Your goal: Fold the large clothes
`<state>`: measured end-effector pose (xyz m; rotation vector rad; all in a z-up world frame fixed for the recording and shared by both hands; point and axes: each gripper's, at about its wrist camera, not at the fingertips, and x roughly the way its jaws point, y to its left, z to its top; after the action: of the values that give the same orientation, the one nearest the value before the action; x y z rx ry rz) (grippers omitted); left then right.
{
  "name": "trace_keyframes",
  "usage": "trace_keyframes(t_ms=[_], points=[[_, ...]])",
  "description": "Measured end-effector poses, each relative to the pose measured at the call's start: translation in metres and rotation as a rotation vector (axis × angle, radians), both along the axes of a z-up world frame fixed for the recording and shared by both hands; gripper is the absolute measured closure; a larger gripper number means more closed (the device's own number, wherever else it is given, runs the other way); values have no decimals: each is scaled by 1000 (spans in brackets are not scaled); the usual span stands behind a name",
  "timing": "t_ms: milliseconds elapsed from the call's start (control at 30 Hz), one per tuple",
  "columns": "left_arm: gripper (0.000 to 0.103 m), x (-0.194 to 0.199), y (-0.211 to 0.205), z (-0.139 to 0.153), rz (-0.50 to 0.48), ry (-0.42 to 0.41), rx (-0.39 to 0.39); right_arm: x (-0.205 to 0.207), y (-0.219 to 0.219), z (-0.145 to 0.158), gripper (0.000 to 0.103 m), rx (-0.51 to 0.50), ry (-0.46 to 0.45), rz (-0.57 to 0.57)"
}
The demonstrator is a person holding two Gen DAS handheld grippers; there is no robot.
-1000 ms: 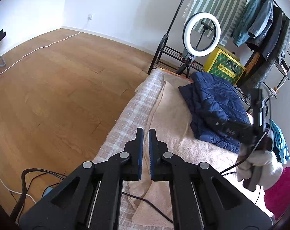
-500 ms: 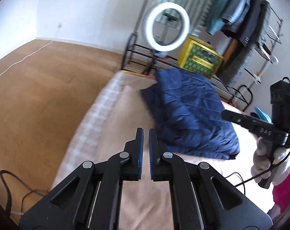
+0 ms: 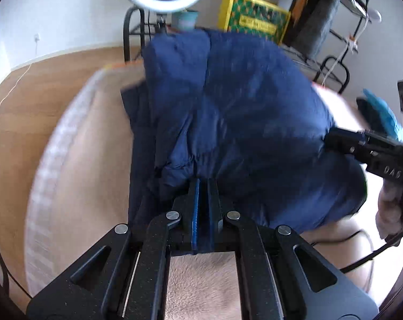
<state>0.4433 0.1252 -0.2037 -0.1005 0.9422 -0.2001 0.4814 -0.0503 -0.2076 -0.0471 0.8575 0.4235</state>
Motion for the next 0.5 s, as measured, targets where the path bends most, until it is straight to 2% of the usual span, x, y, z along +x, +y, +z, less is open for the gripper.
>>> trace_keyframes(t_ms=[100, 167, 233, 333, 433, 500], points=[[100, -7, 4, -6, -1, -3, -12, -10, -2, -18, 69, -25, 5, 34], [100, -7, 7, 0, -4, 9, -20, -6, -3, -15, 68, -42, 26, 74], [100, -10, 11, 16, -4, -18, -23, 5, -11, 0, 71, 16, 52, 114], [99, -9, 17, 44, -2, -82, -49, 24, -28, 33, 69, 70, -35, 92], [99, 3, 24, 63, -13, -107, -77, 58, -42, 56, 59, 76, -119, 33], [93, 18, 31, 69, -10, -112, -99, 87, -49, 61, 59, 84, -148, -15]])
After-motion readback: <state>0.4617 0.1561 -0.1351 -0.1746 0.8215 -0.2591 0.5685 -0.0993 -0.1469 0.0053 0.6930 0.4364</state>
